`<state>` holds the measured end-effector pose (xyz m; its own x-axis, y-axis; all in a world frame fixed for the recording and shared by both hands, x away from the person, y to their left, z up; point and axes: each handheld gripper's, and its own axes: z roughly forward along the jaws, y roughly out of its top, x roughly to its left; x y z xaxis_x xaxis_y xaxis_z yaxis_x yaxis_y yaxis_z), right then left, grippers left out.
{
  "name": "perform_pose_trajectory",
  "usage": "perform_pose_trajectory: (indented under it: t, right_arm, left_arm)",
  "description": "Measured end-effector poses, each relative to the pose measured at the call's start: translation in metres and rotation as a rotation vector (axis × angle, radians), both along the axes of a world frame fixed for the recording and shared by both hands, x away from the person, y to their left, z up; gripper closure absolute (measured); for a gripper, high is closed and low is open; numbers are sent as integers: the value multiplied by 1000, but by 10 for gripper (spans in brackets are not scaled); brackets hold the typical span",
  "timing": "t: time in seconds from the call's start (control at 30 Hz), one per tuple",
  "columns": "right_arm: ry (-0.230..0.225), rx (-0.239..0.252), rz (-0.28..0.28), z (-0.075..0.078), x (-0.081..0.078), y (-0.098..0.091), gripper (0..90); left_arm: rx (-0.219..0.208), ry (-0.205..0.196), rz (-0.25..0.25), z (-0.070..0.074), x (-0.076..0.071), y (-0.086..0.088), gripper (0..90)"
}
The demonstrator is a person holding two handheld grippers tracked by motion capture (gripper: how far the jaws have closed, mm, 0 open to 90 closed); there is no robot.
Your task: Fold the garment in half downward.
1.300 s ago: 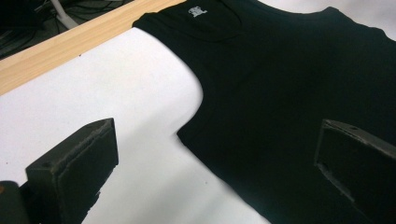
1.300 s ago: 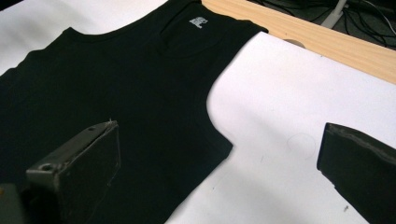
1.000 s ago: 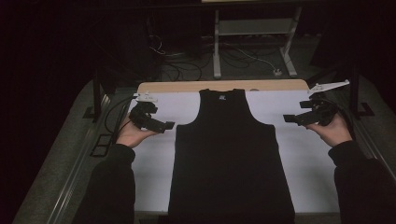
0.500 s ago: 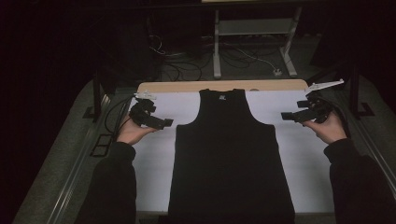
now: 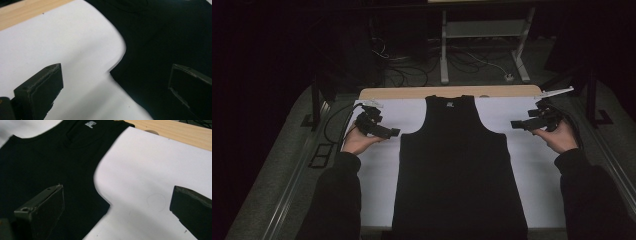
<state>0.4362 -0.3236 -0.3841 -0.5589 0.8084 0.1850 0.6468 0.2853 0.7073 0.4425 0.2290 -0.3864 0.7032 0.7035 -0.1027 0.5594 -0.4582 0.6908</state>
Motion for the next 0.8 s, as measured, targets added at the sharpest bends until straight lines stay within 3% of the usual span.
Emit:
perform_pose_trajectory:
  t: [0.53, 0.8]
  right_arm:
    - [39, -12, 14, -17, 8, 8, 0]
    - [63, -29, 33, -24, 10, 14, 0]
  left_arm:
    - [-1, 56, 17, -26, 15, -3, 0]
    - [-2, 83, 0, -36, 18, -7, 0]
